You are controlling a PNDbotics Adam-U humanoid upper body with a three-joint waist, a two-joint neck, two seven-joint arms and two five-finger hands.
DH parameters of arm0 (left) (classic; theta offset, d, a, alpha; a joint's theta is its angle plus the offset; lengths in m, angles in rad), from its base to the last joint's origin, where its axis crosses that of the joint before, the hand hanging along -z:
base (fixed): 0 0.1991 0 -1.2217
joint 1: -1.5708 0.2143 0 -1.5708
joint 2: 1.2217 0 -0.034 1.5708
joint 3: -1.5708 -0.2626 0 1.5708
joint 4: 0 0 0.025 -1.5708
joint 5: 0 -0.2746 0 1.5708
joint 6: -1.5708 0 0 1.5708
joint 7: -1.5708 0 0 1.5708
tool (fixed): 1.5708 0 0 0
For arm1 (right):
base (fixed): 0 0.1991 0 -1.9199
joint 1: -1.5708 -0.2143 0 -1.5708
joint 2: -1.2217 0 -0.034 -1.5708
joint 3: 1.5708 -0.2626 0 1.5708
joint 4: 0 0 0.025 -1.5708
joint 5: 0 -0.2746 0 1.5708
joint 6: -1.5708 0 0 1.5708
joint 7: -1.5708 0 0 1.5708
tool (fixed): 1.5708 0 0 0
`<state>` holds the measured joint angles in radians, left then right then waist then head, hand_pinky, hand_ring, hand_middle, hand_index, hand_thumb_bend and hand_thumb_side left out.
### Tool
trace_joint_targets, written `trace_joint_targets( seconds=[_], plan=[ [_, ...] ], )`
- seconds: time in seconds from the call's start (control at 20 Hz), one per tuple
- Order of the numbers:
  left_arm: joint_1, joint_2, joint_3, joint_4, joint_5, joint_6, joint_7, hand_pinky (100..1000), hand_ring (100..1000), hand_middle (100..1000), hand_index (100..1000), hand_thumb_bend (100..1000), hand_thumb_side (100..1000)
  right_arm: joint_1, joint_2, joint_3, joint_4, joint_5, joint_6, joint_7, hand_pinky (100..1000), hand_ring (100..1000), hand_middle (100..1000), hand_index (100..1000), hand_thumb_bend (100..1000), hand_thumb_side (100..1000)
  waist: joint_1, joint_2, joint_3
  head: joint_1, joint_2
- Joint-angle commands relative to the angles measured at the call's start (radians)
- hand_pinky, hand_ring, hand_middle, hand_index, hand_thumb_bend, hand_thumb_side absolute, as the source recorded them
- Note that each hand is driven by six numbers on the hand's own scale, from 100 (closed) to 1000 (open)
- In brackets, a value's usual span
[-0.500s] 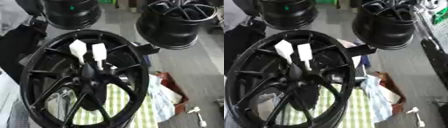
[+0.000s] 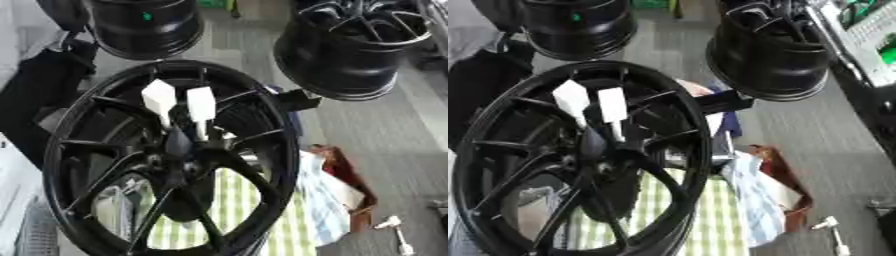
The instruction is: Pull the pin out of the wheel hub.
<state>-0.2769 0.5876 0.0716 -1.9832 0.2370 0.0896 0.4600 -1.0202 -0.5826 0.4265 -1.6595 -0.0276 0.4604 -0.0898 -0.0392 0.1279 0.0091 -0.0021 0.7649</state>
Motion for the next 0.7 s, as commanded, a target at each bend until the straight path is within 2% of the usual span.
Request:
trace_joint_targets(
  seconds=[0.05, 0.5, 0.7],
  plan=[
    [-0.005, 0.026, 0.005, -0.017, -0.002, 0.0, -0.003, 823, 908, 847, 934, 674, 642, -0.073, 0.001, 0.064, 0.063, 0.053, 0.003, 0.047, 860, 843, 818, 864, 109, 717, 0.001, -0.017, 0.002, -0.008, 0.005],
    [-0.008, 0.031, 0.011, -0.017, 0.0, -0.001, 0.002, 822, 908, 846, 933, 675, 639, -0.277, 0.155, 0.272, 0.27, 0.154, -0.028, 0.175, 882, 881, 838, 878, 177, 652, -0.007, -0.014, -0.002, -0.017, 0.005],
    [-0.01, 0.029, 0.015, -0.017, 0.002, -0.003, 0.006, 821, 907, 845, 932, 677, 638, -0.316, 0.22, 0.371, 0.369, 0.167, -0.082, 0.236, 887, 894, 855, 886, 202, 633, -0.009, -0.013, 0.0, -0.02, 0.005]
  ],
)
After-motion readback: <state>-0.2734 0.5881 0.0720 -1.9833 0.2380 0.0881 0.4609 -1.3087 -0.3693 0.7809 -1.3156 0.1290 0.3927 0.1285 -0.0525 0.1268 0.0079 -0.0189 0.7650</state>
